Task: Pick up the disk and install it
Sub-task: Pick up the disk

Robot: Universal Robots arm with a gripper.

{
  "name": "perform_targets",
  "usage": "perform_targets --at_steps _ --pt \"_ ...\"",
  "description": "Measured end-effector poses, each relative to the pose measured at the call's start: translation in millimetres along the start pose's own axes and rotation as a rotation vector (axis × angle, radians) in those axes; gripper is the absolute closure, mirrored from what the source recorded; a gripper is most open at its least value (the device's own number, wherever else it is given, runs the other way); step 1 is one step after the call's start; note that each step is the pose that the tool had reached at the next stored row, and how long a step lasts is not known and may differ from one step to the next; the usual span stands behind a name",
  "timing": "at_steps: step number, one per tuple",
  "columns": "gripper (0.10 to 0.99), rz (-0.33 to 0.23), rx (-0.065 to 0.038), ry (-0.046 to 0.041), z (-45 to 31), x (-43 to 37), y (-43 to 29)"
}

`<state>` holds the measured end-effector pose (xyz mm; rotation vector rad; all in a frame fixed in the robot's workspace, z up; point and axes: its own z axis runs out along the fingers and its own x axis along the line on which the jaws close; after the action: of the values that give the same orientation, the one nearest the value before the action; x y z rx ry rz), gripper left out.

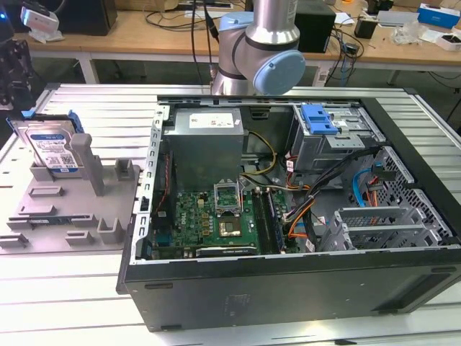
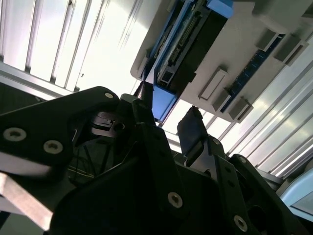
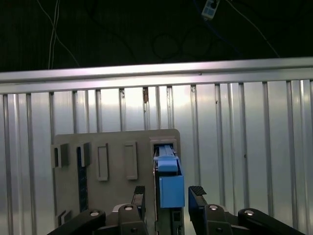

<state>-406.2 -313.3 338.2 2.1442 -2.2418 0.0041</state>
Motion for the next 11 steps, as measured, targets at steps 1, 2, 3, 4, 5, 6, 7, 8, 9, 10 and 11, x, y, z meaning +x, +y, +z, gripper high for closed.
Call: perform_targets --at_steps 1,2,3,4,5,6,7,8,9,10,11 --pt "0.604 0.0 0.0 0.0005 0.6 0.0 0.0" --pt "0.604 0.0 0.0 0.0009 1.1 0.0 0.0" --pt "0.604 0.0 0.0 0.0023 2.7 -0.1 -0.1" --pt "0.604 0.0 0.0 0.0031 3.5 -0.1 -0.1" --pt "0.604 0.0 0.0 0.0039 4.1 -0.1 -0.1" --pt "0.604 0.0 0.0 0.0044 4.5 -0.1 -0.1" --pt "0.604 0.0 0.0 0.005 5.1 -0.2 -0.1" --pt "0.604 0.0 0.0 0.0056 5.7 -0.2 -0.1" --pt "0.604 0.0 0.0 0.0062 6.3 -0.2 -0.2" --pt "0.604 0.0 0.0 0.0066 6.7 -0.2 -0.2" --pt "0.604 0.0 0.0 0.007 7.3 -0.2 -0.2"
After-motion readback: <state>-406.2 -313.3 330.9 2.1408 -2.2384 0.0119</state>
